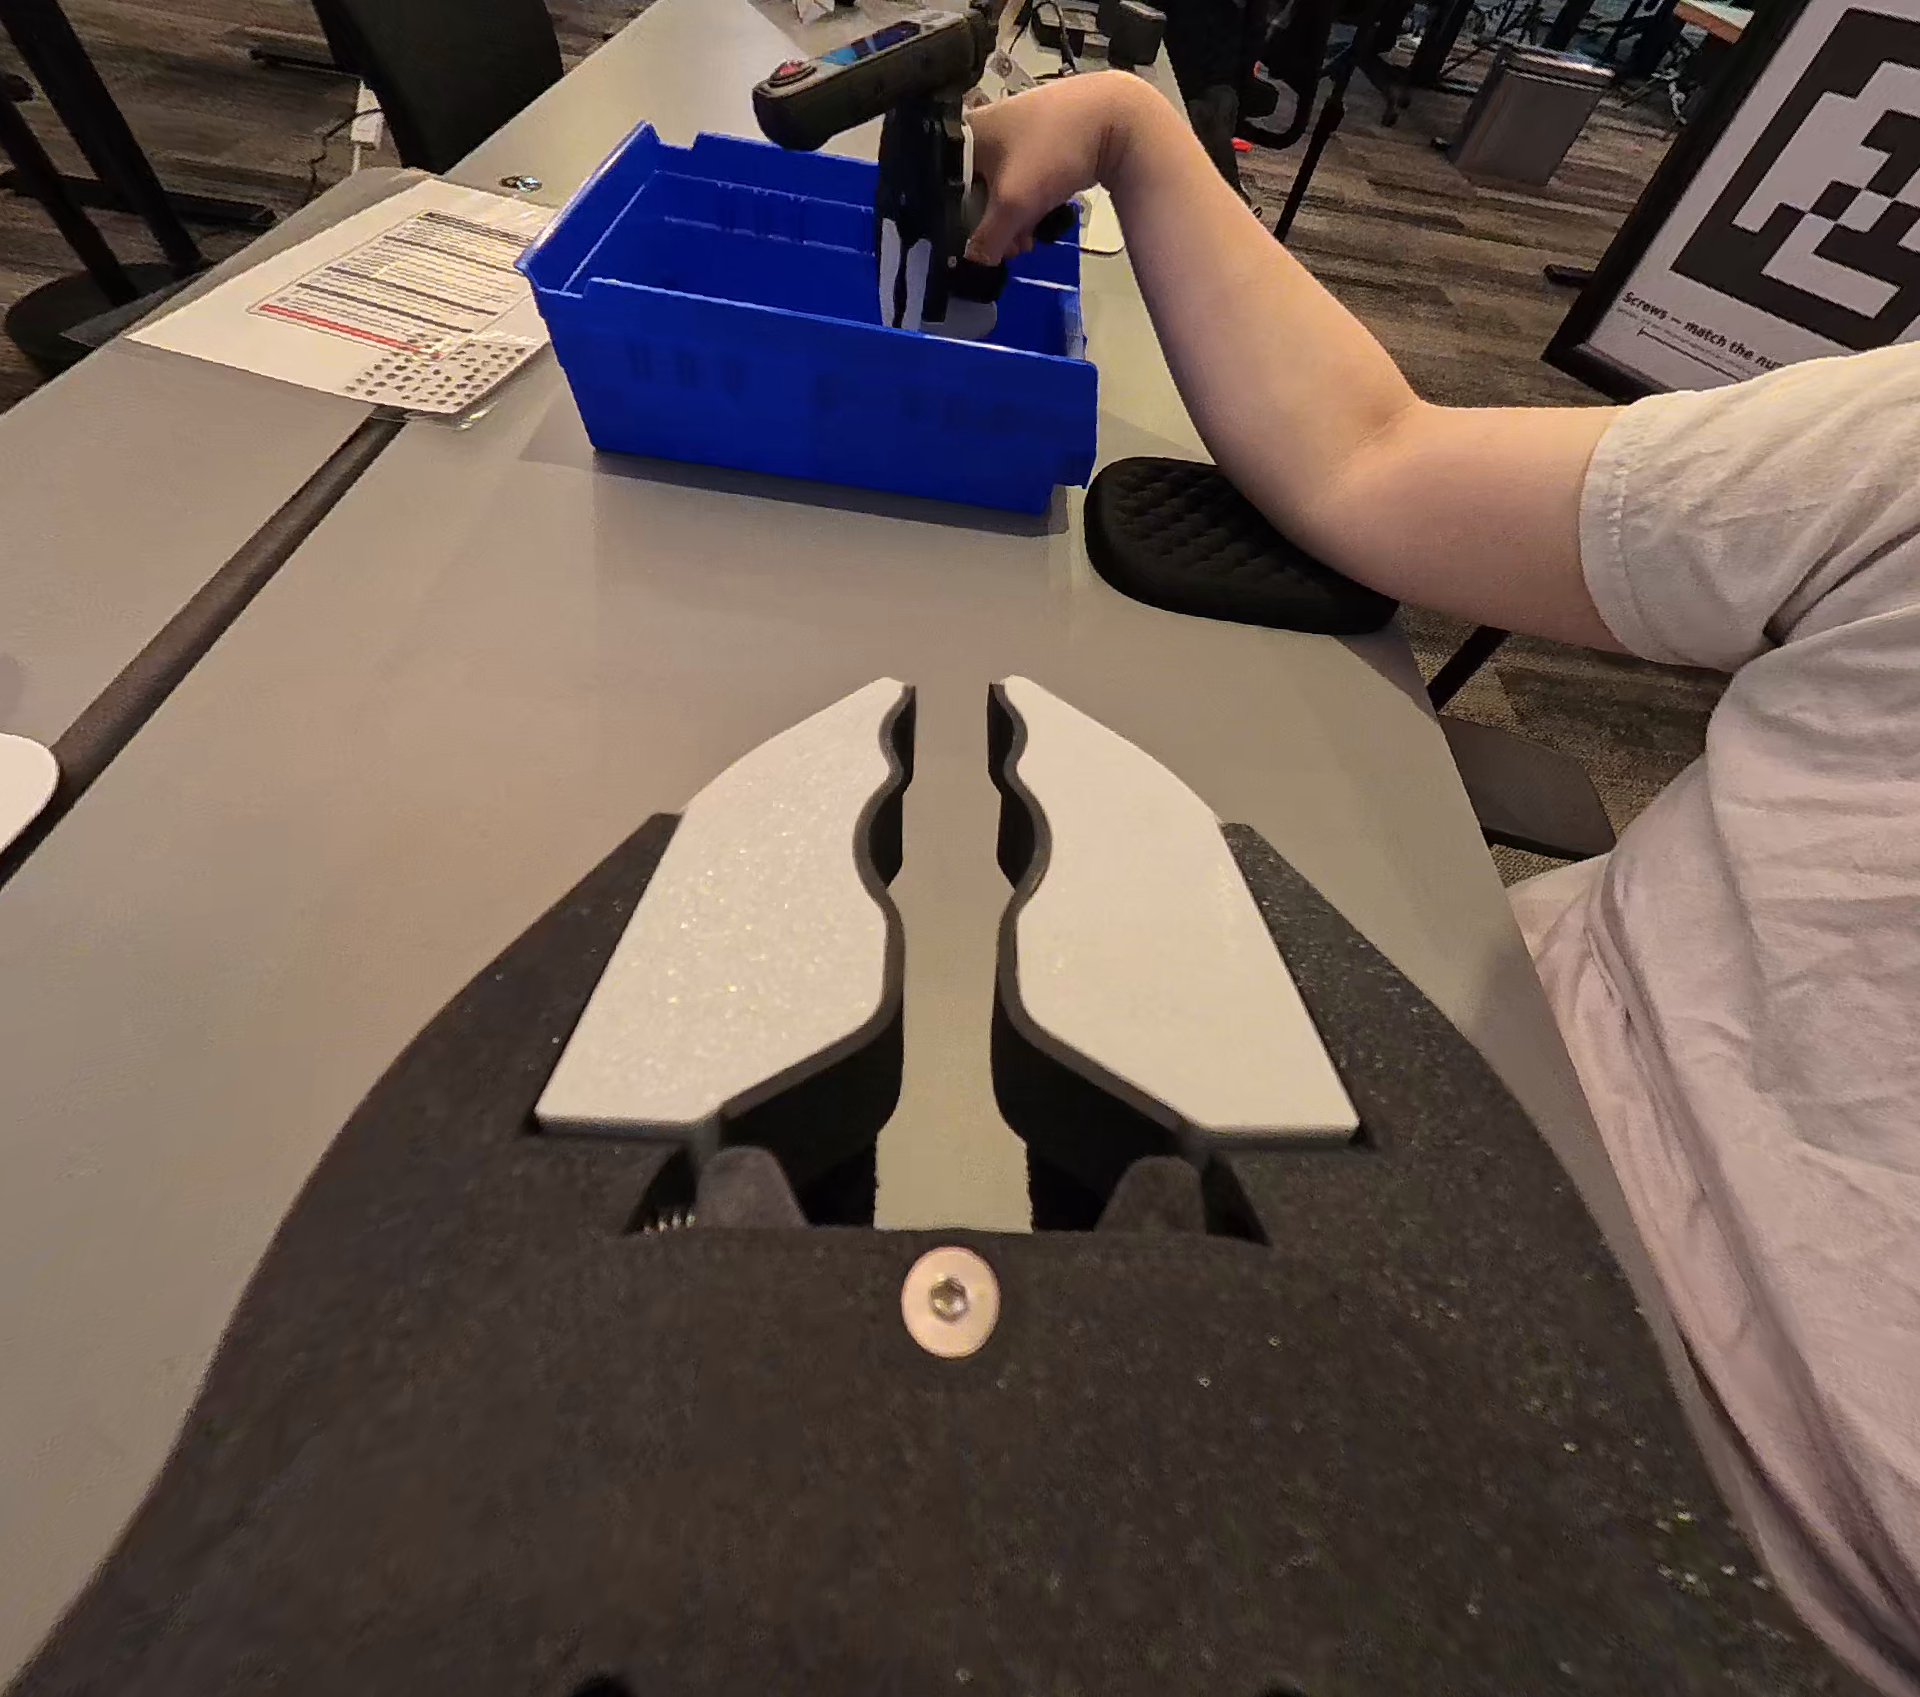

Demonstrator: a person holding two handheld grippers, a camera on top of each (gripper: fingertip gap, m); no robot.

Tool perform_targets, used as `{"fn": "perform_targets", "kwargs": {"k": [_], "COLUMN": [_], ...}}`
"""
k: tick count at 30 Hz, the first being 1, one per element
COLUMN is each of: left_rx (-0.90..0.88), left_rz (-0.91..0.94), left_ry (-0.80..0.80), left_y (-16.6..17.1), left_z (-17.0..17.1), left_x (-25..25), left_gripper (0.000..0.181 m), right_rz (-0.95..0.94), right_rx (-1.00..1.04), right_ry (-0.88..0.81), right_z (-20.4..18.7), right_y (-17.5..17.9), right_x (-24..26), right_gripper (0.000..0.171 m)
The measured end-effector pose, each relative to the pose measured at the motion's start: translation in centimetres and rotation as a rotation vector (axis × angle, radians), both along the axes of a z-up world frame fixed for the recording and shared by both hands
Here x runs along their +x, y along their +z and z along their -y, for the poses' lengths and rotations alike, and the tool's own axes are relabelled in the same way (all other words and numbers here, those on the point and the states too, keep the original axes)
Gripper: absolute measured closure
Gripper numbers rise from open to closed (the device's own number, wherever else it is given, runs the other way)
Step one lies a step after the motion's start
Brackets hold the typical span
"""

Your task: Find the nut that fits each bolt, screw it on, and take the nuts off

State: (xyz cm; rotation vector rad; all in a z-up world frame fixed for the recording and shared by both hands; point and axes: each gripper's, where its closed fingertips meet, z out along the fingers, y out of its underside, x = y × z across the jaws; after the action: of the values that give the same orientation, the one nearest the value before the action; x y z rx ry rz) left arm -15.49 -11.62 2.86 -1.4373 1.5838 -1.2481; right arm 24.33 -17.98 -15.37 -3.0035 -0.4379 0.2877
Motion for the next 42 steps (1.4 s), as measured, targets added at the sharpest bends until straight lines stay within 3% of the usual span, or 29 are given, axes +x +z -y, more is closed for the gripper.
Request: {"fn": "perform_targets", "kwargs": {"k": [2, 6, 11, 16, 20, 23, 25, 27, 32, 35, 42], "left_rx": [0.003, 0.036, 0.161, 0.316, 0.265, 0.213, 0.170, 0.095, -0.175, -0.226, -0.432], "left_rz": [0.006, 0.055, 0.106, 0.048, -0.031, -0.145, -0.241, -0.375, -0.619, -0.672, -0.935], "left_ry": [0.010, 0.047, 0.187, 0.487, 0.748, 1.017, 1.254, 1.365, 1.170, 1.068, 1.030], "left_y": [0.3, 2.4, 6.0, 8.6, 8.9, 7.4, 5.8, 3.2, -3.8, -6.1, -12.6], "left_z": [-0.2, -0.8, -2.9, -7.3, -11.1, -14.5, -16.7, -17.5, -16.3, -16.5, -16.1], "left_x": [-0.1, -1.3, -4.6, -11.0, -19.1, -26.3, -32.0, -36.0, -36.1, -34.5, -34.3], "left_gripper": [0.167, 0.167, 0.166, 0.172, 0.171, 0.173, 0.174, 0.174, 0.177, 0.181, 0.180], "right_rz": [-0.001, 0.032, 0.168, 0.127, 0.004, -0.175, -0.418, -0.522, -0.369, -0.353, -0.340], "right_rx": [0.013, 0.105, 0.470, 0.901, 1.107, 1.222, 1.194, 1.152, 1.109, 1.097, 1.050], "right_ry": [-0.031, -0.043, 0.017, 0.100, 0.138, 0.198, 0.257, 0.277, 0.317, 0.332, 0.336], "right_z": [-0.3, -0.8, -3.6, -7.3, -8.9, -9.6, -9.0, -9.0, -10.5, -11.0, -11.2], "right_y": [0.3, 3.0, 11.3, 20.1, 24.6, 26.8, 27.3, 27.0, 24.3, 23.5, 22.2], "right_x": [0.2, 0.3, -1.1, -7.1, -12.6, -17.3, -21.1, -23.1, -24.2, -25.0, -25.3], "right_gripper": [0.152, 0.151, 0.152, 0.153, 0.152, 0.152, 0.153, 0.153, 0.153, 0.153, 0.153]}}
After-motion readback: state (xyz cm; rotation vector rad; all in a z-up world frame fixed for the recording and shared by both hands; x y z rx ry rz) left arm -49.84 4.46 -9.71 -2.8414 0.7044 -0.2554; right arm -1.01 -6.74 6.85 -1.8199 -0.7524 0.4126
